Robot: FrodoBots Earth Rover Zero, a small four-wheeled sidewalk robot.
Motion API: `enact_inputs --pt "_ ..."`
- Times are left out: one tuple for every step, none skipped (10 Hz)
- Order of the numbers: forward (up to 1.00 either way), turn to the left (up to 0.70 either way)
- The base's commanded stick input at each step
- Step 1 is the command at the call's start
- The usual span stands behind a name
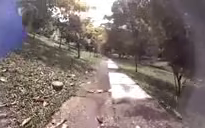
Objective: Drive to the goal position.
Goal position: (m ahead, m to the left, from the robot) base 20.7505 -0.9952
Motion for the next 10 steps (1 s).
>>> enact_inputs --pt "0.50 0.00" --pt "0.50 0.00" --pt "0.50 0.00" --pt "0.50 -0.12" --pt "0.50 -0.24" --pt "0.50 -0.35" --pt "0.50 -0.47" --pt "0.50 -0.40" --pt "0.50 -0.27" --pt "0.50 -0.14"
